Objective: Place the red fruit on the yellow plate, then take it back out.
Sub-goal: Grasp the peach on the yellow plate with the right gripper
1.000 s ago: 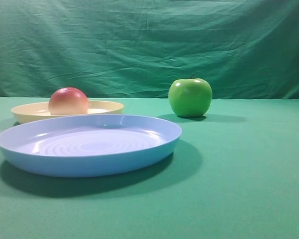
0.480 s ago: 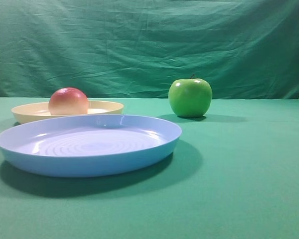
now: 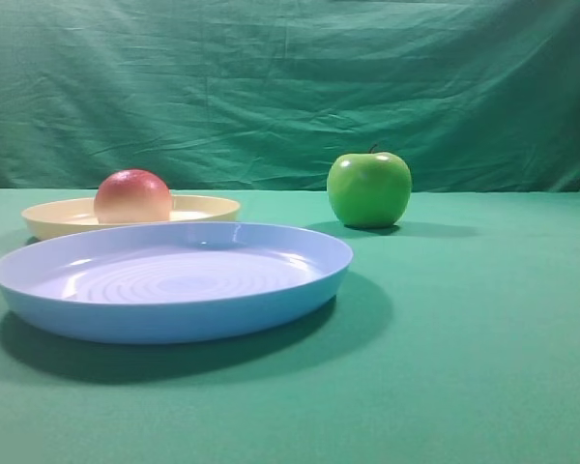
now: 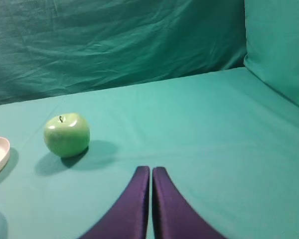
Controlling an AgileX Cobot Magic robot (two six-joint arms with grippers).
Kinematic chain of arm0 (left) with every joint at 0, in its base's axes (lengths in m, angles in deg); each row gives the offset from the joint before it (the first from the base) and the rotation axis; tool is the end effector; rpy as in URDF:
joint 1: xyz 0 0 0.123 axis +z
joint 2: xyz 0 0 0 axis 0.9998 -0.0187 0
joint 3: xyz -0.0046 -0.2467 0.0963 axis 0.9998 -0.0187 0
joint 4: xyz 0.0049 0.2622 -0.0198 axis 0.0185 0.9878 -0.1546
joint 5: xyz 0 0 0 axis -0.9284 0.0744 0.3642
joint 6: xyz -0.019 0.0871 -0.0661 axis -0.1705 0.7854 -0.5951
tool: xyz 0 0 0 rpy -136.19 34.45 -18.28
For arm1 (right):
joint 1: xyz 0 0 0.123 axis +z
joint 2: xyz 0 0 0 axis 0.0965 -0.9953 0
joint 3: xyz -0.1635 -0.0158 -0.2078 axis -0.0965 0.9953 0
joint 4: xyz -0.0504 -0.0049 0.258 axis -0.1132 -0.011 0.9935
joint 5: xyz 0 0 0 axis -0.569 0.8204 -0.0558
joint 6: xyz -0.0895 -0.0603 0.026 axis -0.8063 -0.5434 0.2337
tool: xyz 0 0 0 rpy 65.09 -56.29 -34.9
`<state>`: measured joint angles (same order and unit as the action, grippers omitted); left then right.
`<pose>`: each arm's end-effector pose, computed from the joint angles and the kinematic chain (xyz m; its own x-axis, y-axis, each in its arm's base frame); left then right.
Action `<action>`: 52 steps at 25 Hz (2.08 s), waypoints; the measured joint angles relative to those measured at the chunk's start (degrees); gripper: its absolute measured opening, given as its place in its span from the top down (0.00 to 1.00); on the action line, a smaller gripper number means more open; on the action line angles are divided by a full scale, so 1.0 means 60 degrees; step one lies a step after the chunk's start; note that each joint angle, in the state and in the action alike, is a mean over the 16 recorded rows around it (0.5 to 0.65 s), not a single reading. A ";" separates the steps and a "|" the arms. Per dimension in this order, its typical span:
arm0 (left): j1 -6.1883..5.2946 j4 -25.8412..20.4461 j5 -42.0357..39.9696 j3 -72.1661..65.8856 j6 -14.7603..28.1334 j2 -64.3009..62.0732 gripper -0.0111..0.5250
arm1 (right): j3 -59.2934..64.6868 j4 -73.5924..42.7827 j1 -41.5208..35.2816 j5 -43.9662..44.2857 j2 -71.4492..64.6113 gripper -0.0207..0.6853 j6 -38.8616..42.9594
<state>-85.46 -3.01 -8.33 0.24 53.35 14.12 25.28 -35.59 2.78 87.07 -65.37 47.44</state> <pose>0.1014 0.0194 0.1729 -0.2591 -0.0415 -0.9650 -0.1811 0.9834 0.0063 0.1097 0.0127 0.2135 -0.1902 0.0952 -0.9771 -0.0925 0.9891 0.1144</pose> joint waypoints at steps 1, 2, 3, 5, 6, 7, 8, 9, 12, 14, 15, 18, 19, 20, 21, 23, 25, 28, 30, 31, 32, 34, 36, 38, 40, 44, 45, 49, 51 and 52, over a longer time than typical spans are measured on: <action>0.0000 0.0000 0.0000 0.0000 0.0000 0.0000 0.98 | -0.0295 0.0019 0.0047 0.0095 -0.0214 0.97 -0.0006; 0.0000 0.0000 0.0000 0.0000 -0.0001 0.0000 0.98 | -0.0618 0.0039 0.0102 0.0229 -0.0450 0.97 -0.0021; 0.0000 0.0000 0.0000 0.0000 -0.0002 0.0000 0.98 | -0.0967 0.0058 0.0168 0.0405 -0.0709 0.97 -0.0048; 0.0000 0.0000 0.0000 0.0000 -0.0005 0.0000 0.98 | -0.1721 0.0092 0.0337 0.0837 -0.1290 0.97 -0.0159; 0.0000 0.0000 0.0000 0.0000 -0.0006 0.0000 0.98 | -0.2122 0.0113 0.0436 0.1074 -0.1615 0.97 -0.0247; 0.0000 0.0000 0.0000 0.0000 -0.0007 0.0000 0.98 | -0.2524 0.0145 0.0546 0.1316 -0.1949 0.97 -0.0360; 0.0000 0.0000 0.0000 0.0000 -0.0008 0.0000 0.98 | -0.2922 0.0188 0.0665 0.1565 -0.2285 0.97 -0.0497; 0.0000 0.0000 0.0000 0.0000 -0.0009 0.0000 0.98 | -0.3310 0.0238 0.0790 0.1817 -0.2622 0.97 -0.0652; 0.0000 0.0000 0.0000 0.0000 -0.0013 0.0000 0.98 | -0.4356 0.0440 0.1190 0.2545 -0.3575 0.97 -0.1195; 0.0000 0.0000 0.0000 0.0000 -0.0015 0.0000 0.98 | -0.4915 0.0598 0.1441 0.2940 -0.4140 0.97 -0.1582; 0.0000 0.0000 0.0000 0.0000 -0.0016 0.0000 0.98 | -0.5146 0.0688 0.1556 0.3100 -0.4394 0.97 -0.1779; 0.0000 0.0000 0.0000 0.0000 -0.0018 0.0000 0.98 | -0.5668 0.0988 0.1849 0.3432 -0.5037 0.97 -0.2330; 0.0000 0.0000 0.0000 0.0000 -0.0018 0.0000 0.98 | -0.5788 0.1099 0.1927 0.3500 -0.5207 0.97 -0.2491; 0.0000 0.0000 0.0000 0.0000 -0.0018 0.0000 0.98 | -0.5889 0.1210 0.1992 0.3549 -0.5358 0.97 -0.2638; 0.0000 0.0000 0.0000 0.0000 -0.0018 0.0000 0.98 | -0.5970 0.1317 0.2046 0.3575 -0.5490 0.97 -0.2765; 0.0000 0.0000 0.0000 0.0000 -0.0018 0.0000 0.98 | -0.6089 0.1509 0.2124 0.3571 -0.5699 0.97 -0.2956; 0.0000 0.0000 0.0000 0.0000 -0.0018 0.0000 0.98 | -0.6162 0.1659 0.2168 0.3501 -0.5860 0.97 -0.3067; 0.0000 0.0000 0.0000 0.0000 -0.0018 0.0000 0.98 | -0.6263 0.1825 0.2201 0.3332 -0.6099 0.97 -0.3183; 0.0000 0.0000 0.0000 0.0000 -0.0018 0.0000 0.98 | -0.6392 0.1912 0.2248 0.3229 -0.6320 0.97 -0.3307; 0.0000 0.0000 0.0000 0.0000 -0.0018 0.0000 0.98 | -0.6490 0.1944 0.2293 0.3183 -0.6465 0.97 -0.3386; 0.0000 0.0000 0.0000 0.0000 -0.0018 0.0000 0.98 | -0.6607 0.1971 0.2358 0.3140 -0.6632 0.97 -0.3476; 0.0000 0.0000 0.0000 0.0000 -0.0018 0.0000 0.98 | -0.6909 0.2008 0.2547 0.3056 -0.7056 0.97 -0.3674; 0.0000 0.0000 0.0000 0.0000 -0.0018 0.0000 0.98 | -0.7290 0.2020 0.2802 0.2983 -0.7604 0.97 -0.3884; 0.0000 0.0000 0.0000 0.0000 -0.0018 0.0000 0.98 | -0.7747 0.2025 0.3100 0.2949 -0.8278 0.97 -0.4099; 0.0000 0.0000 0.0000 0.0000 -0.0018 0.0000 0.98 | -0.8283 0.2029 0.3422 0.2971 -0.9063 0.97 -0.4322; 0.0000 0.0000 0.0000 0.0000 -0.0018 0.0000 0.98 | -0.9568 0.2034 0.4092 0.3097 -1.0886 0.97 -0.4726; 0.0000 0.0000 0.0000 0.0000 -0.0018 0.0000 0.98 | -0.9914 0.2042 0.4249 0.3122 -1.1367 0.97 -0.4798; 0.0000 0.0000 0.0000 0.0000 -0.0018 0.0000 0.98 | -1.1290 0.2143 0.4713 0.3178 -1.3277 0.96 -0.4972; 0.0000 0.0000 0.0000 0.0000 -0.0018 0.0000 0.98 | -1.1970 0.2258 0.4837 0.3181 -1.4188 0.95 -0.5037; 0.0000 0.0000 0.0000 0.0000 -0.0018 0.0000 0.98 | -1.2313 0.2326 0.4878 0.3178 -1.4632 0.94 -0.5074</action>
<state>-85.46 -3.01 -8.33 0.24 53.24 14.12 -48.60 -21.64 32.04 106.14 -153.17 17.00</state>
